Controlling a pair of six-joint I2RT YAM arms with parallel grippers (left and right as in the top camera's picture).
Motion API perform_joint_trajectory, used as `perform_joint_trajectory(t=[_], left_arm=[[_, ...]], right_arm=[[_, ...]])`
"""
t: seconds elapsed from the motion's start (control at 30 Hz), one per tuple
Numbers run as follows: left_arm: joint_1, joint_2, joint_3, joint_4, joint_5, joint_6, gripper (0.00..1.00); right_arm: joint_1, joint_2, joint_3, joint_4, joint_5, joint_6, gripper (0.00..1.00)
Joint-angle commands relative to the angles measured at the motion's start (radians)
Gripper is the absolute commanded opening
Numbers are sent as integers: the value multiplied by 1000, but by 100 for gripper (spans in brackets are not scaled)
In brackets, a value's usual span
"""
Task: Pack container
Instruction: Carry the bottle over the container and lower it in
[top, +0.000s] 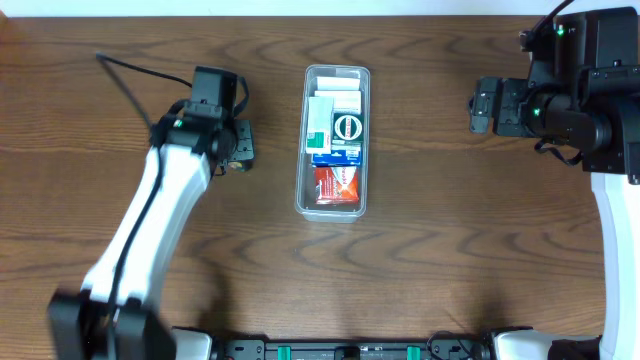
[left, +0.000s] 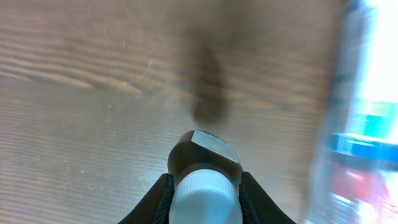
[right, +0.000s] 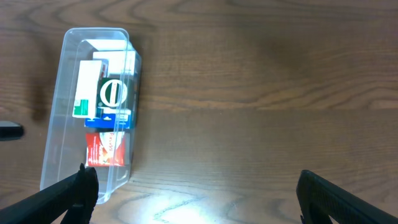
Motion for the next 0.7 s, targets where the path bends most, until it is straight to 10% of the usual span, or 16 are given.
perform_joint_trajectory(t=[0.0,0.3,0.67], left_arm=[[-58,-148,8,-23,-8,-42,13],[-312,-316,8,-49,-8,-303,14],[-507,-89,8,24,-90,-448,14]], right_arm=[[-8,-14,1,-1,6,-14,99],[-8,-14,1,-1,6,-14,99],[-8,-14,1,-1,6,-14,99]])
